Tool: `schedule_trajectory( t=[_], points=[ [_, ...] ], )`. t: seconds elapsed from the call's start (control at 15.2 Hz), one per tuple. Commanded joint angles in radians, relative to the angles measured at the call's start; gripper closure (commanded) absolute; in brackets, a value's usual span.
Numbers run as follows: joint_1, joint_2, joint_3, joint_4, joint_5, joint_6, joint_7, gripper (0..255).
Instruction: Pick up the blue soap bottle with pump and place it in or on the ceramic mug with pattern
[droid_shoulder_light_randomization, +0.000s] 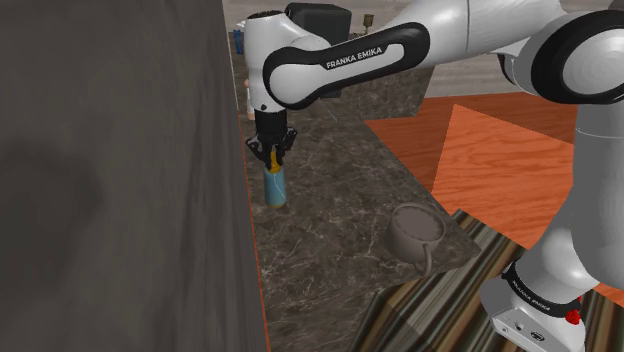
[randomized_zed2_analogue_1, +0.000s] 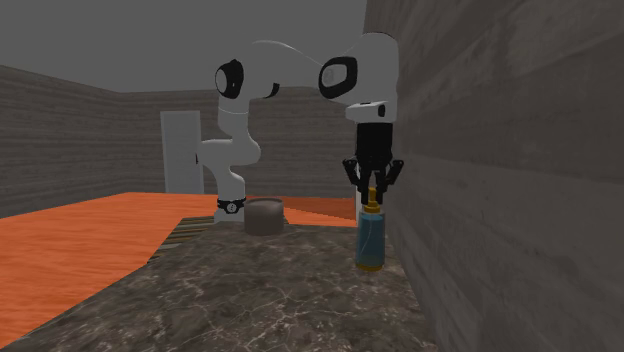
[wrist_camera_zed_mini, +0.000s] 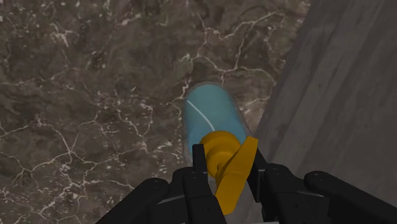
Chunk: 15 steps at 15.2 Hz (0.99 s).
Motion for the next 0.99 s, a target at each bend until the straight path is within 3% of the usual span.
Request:
schedule_trajectory(
  t=[0.0,0.92],
  points=[
    [0.001,-0.004,0.001,0.018,0.002,-0.022,-0.001,255],
    [0.012,-0.021,0.007,0.182,0.012,-0.200,-0.014,255]
  ],
)
